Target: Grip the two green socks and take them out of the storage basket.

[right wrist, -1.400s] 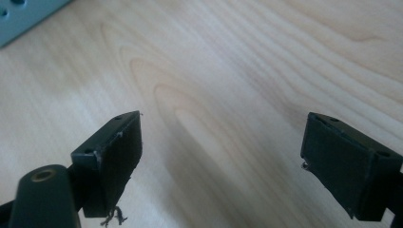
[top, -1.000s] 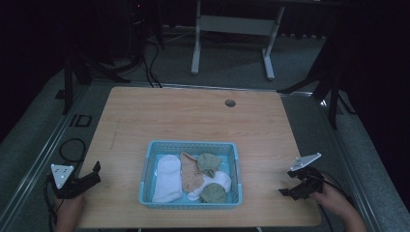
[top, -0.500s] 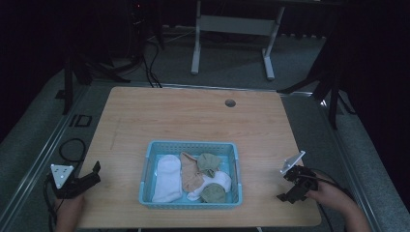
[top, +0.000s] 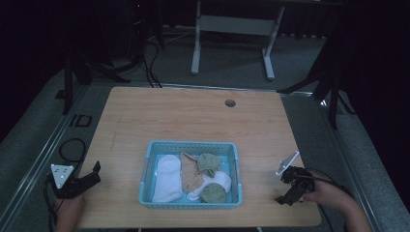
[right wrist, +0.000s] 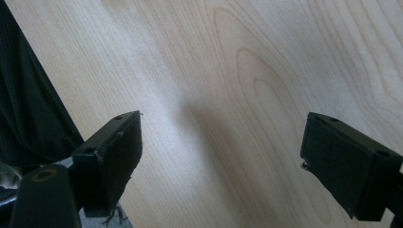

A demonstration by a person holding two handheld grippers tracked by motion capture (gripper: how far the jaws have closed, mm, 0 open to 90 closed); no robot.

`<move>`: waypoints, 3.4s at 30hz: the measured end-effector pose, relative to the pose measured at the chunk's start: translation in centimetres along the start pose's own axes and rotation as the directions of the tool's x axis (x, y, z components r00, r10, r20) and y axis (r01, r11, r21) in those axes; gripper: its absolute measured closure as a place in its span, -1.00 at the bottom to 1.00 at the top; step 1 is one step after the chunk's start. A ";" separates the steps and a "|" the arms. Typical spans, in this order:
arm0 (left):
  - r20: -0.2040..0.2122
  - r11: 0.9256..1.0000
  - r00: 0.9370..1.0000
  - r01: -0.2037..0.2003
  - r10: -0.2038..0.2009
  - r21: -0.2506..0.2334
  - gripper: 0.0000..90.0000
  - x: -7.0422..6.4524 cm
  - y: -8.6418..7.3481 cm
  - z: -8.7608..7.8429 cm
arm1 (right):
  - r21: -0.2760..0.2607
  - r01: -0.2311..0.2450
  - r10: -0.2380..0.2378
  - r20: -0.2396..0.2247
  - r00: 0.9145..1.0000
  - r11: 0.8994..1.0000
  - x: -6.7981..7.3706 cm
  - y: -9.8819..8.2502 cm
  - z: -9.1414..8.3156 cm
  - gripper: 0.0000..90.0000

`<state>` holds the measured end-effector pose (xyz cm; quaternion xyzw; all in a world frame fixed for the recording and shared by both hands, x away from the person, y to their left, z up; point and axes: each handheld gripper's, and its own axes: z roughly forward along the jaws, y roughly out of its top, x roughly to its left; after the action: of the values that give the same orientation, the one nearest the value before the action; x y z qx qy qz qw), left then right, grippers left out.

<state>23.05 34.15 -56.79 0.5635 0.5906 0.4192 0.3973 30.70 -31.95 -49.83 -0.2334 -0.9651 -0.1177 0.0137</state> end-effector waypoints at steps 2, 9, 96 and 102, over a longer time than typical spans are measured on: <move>0.000 1.000 1.000 0.000 0.000 -0.001 -0.99 0.0 0.0 0.0 | 0.015 -0.009 0.009 -0.005 1.000 1.000 0.0 0.1 0.0 -0.70; 0.000 1.000 1.000 -0.003 0.003 0.000 -0.99 0.0 0.0 0.0 | 0.013 0.026 -0.026 0.005 1.000 1.000 0.2 0.6 -0.2 -0.70; 0.011 1.000 1.000 -0.024 0.024 0.002 -0.99 -0.2 0.0 0.0 | -0.023 0.475 -0.475 -0.090 0.876 0.880 9.2 18.8 -0.5 -0.28; 0.010 1.000 1.000 -0.024 0.024 0.002 -0.99 -0.2 0.0 0.0 | 0.012 0.488 -0.484 -0.111 0.868 0.873 9.3 19.3 1.4 -0.14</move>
<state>23.07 33.94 -56.79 0.5728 0.5824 0.4206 0.3947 31.16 -10.80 -46.20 0.0236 -0.9928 -0.1104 0.0389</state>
